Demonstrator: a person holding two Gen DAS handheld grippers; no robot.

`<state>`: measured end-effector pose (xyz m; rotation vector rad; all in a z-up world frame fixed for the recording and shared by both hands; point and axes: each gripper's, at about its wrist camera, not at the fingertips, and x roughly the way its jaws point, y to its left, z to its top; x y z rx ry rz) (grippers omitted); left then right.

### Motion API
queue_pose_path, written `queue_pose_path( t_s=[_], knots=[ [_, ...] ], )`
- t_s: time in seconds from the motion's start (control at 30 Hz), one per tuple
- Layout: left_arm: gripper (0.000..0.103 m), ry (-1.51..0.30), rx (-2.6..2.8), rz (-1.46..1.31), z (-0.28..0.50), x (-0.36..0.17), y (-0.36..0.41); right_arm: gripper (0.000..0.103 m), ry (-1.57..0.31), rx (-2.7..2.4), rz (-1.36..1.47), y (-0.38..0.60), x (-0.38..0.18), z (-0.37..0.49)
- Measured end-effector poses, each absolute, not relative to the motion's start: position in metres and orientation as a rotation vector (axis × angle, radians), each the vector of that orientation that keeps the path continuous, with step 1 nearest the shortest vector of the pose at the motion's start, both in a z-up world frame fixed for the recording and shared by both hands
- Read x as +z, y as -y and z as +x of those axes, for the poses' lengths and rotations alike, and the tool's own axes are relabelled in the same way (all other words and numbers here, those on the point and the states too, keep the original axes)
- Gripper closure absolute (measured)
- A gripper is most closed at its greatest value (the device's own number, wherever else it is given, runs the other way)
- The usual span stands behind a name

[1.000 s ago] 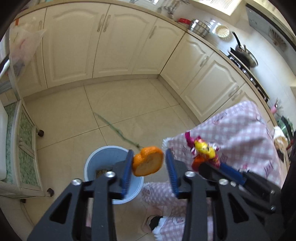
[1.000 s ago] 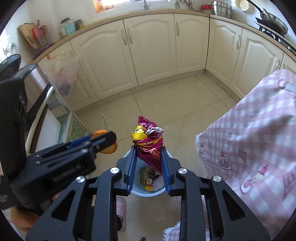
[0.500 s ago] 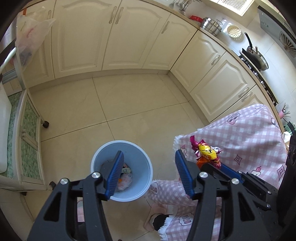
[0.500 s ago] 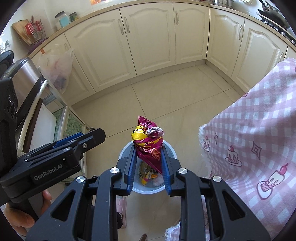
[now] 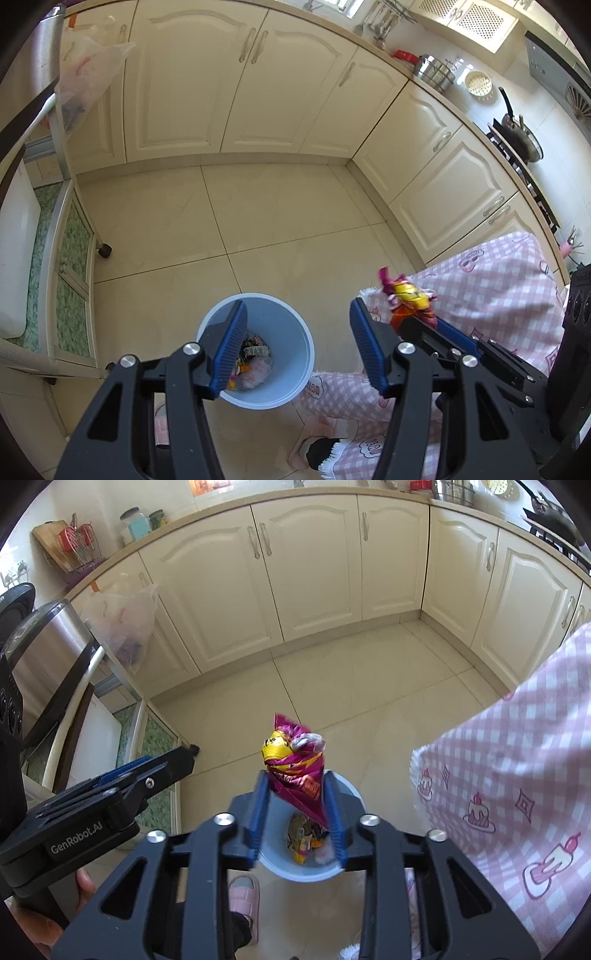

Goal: Collect trash
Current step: 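Carry the peel and candy wrapper over the blue bin and open both grippers, then return both grippers to the table and grasp the brown crumb with the left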

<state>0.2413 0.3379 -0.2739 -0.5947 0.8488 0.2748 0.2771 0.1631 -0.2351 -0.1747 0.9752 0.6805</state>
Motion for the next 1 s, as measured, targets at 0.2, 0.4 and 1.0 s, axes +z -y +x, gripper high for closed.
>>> queue_pose_path(
  t_s=[0.2,0.4,1.0],
  knots=[
    [0.046,-0.837,0.268,-0.582,0.239,-0.262,-0.334,0.058,-0.936,0.65,-0.175,-0.152,-0.222,0.278],
    [0.046,-0.815,0.206,-0.557,0.242,-0.24,-0.307,0.057,-0.872,0.601,-0.166,-0.117,-0.191,0.273],
    [0.04,-0.717,-0.192,-0.293,0.289,-0.132,-0.073,0.052,-0.62,0.281,-0.04,0.124,-0.076,0.247]
  ],
)
